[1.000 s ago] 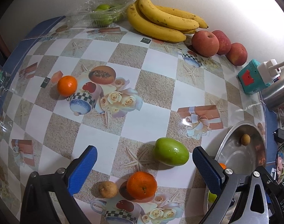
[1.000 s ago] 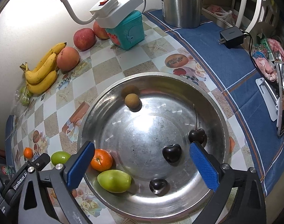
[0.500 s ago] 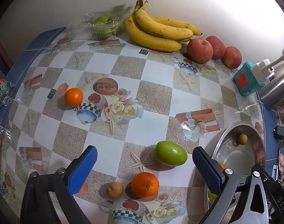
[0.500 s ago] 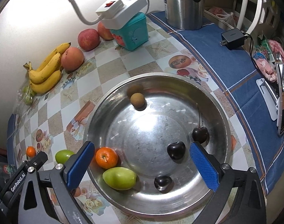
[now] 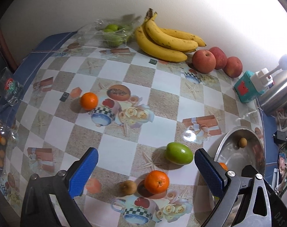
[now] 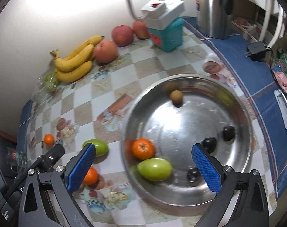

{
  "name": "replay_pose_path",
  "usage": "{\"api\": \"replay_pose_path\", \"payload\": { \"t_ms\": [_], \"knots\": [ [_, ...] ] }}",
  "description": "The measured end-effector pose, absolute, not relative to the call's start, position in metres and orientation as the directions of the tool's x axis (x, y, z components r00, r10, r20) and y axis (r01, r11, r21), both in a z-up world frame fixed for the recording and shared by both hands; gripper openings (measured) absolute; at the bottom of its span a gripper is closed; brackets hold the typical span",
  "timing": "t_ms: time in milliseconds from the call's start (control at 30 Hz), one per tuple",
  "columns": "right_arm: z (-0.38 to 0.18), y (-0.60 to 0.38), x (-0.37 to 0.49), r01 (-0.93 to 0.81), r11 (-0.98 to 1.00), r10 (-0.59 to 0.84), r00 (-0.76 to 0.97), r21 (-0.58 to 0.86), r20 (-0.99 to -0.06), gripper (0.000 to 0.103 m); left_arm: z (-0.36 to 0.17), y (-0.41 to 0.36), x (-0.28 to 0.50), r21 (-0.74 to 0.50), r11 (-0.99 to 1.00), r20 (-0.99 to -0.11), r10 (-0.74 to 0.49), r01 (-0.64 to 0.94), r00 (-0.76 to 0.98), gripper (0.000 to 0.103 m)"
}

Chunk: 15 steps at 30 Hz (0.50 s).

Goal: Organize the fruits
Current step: 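Withdraw both tools from the bowl toward the remaining fruit, then lower the left tool onto the small brown fruit while the right tool approaches the mandarin orange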

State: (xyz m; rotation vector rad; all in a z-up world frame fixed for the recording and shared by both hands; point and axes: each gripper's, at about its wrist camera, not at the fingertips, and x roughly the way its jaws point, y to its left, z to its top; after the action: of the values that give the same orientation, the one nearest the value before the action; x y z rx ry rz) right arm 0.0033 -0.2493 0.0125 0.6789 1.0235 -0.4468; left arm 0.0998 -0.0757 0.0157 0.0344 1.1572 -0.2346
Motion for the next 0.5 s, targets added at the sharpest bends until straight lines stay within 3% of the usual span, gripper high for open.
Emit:
{"api": "replay_pose_path", "payload": {
  "t_ms": [500],
  "knots": [
    [0.009, -0.193, 0.032, 0.491, 0.812, 0.074, 0.449, 0.316, -0.890, 0.101, -0.001, -0.008, 0.094, -0.093, 0.996, -0.925, -0.091, 0.012, 0.368, 0.103]
  ]
}}
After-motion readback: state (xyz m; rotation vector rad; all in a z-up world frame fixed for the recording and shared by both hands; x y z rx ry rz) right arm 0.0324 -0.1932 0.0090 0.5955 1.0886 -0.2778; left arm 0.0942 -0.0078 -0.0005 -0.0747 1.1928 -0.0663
